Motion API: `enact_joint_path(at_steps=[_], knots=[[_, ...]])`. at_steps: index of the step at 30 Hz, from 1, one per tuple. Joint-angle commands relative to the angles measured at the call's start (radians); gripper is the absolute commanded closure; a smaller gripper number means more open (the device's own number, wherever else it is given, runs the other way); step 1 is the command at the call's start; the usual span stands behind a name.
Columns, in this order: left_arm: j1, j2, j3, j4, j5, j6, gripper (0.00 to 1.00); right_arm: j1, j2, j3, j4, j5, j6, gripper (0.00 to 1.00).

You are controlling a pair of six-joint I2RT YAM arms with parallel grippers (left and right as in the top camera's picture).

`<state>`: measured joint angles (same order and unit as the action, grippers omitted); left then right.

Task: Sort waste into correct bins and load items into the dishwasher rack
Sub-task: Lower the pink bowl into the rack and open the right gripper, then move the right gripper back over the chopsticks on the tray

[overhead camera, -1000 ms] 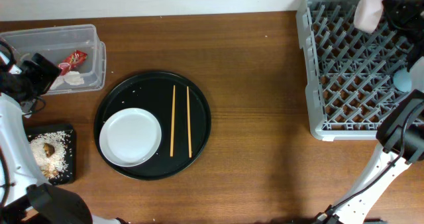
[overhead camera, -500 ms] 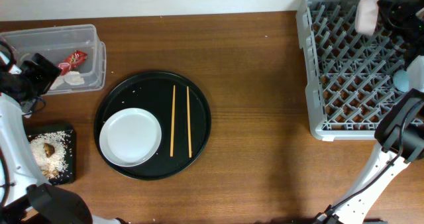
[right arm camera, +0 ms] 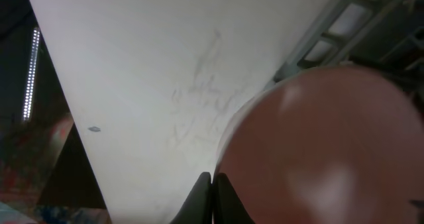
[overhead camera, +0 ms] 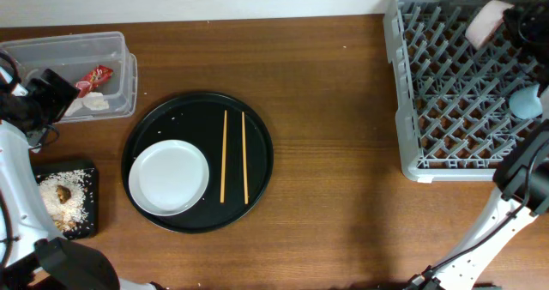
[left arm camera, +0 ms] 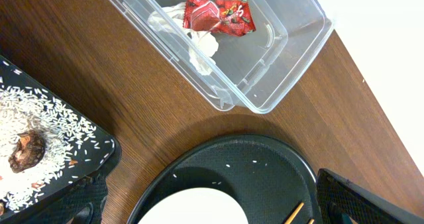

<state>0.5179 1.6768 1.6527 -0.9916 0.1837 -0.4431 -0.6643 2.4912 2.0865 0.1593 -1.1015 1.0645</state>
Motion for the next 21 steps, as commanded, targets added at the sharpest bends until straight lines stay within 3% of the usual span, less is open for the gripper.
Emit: enact_joint_path(at_steps=[1,10,16,21], knots=[[0.002,0.0,0.001,-0.008,0.003,-0.009,0.01,-0.024,0.019,-0.001,0.006,-0.061,-0.017,0.96],[0.002,0.0,0.001,-0.01,0.003,-0.009,0.01,-0.095,0.014,0.0,-0.012,-0.156,-0.016,0.93],[0.002,0.0,0.001,-0.01,0.003,-0.009,0.01,-0.129,-0.004,0.0,-0.057,-0.154,-0.026,0.77],[0.002,0.0,0.001,-0.01,0.003,-0.009,0.01,-0.156,-0.058,0.001,-0.309,-0.079,-0.203,0.71]])
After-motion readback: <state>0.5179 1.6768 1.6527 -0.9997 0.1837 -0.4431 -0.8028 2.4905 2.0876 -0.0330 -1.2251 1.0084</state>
